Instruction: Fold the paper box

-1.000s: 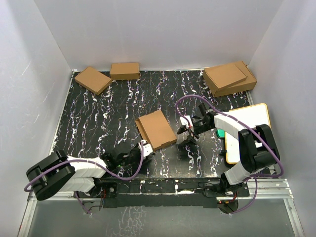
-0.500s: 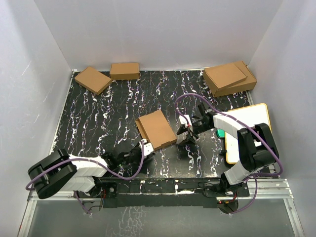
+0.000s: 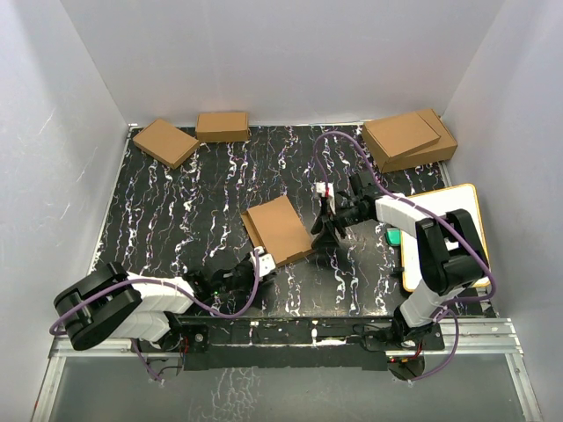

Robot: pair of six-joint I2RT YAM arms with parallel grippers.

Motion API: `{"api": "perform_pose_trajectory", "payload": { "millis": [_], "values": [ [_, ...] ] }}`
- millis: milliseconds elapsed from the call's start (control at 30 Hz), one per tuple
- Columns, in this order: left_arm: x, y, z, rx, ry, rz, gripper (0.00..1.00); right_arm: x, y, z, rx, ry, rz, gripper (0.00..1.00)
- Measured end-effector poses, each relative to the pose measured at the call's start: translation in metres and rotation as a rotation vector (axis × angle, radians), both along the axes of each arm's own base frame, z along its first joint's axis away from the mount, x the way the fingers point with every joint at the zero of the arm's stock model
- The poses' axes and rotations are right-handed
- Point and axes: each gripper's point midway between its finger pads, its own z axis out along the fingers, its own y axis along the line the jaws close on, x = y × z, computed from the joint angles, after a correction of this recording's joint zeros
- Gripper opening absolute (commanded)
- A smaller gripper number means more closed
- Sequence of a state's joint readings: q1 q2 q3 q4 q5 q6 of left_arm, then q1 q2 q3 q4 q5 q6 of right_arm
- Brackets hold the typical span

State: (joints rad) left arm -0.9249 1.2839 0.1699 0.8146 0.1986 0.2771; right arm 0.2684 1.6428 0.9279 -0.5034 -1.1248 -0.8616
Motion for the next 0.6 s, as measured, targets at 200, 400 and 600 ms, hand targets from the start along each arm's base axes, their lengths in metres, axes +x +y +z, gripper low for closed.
{"api": "perform_pose_trajectory", "payload": {
  "millis": [200,400,600],
  "values": [
    [0.0,0.0,0.0,0.0,0.0,0.001,0.27,0.018,0.006,-0.005,-0.02,0.191,-0.134,0.59],
    [0.001,-0.001,0.0,0.001,0.0,0.001,0.24,0.02,0.008,-0.013,-0.036,0.316,-0.2,0.59],
    [0.003,-0.003,-0.001,0.006,0.007,0.002,0.19,0.022,0.011,-0.014,-0.027,0.374,-0.223,0.59]
  ]
}}
